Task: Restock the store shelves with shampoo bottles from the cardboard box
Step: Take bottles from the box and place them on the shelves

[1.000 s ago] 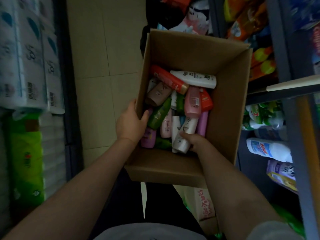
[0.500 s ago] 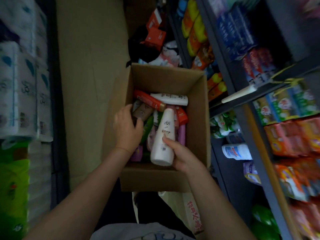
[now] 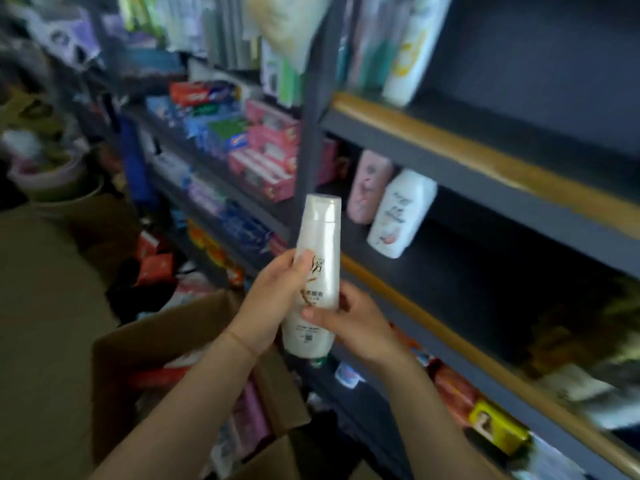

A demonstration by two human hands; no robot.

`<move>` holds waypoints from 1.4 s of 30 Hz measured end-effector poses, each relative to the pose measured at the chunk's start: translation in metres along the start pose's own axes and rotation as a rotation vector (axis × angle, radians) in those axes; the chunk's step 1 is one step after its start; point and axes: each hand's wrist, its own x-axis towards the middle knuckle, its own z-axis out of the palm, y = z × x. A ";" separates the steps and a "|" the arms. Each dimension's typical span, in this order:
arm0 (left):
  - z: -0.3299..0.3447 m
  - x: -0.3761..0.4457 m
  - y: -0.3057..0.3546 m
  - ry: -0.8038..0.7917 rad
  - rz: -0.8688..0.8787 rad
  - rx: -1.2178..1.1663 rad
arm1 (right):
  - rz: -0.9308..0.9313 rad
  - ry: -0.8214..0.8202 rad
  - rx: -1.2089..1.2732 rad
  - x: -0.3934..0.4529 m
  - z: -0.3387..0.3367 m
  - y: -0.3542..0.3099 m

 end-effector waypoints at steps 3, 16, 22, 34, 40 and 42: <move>0.049 0.024 0.015 -0.045 0.021 0.050 | -0.143 0.223 -0.041 -0.022 -0.053 -0.019; 0.091 0.085 -0.095 -0.414 0.360 1.470 | -0.010 0.749 -0.140 -0.009 -0.176 0.018; 0.089 0.082 -0.103 -0.391 0.352 1.418 | 0.063 0.708 0.112 0.037 -0.196 0.028; 0.087 0.084 -0.104 -0.396 0.352 1.397 | 0.047 0.640 0.190 0.090 -0.208 0.025; 0.091 0.090 -0.103 -0.406 0.357 1.455 | 0.062 0.793 0.082 0.082 -0.192 0.025; 0.091 0.090 -0.096 -0.442 0.340 1.366 | 0.009 0.948 0.072 0.074 -0.173 0.022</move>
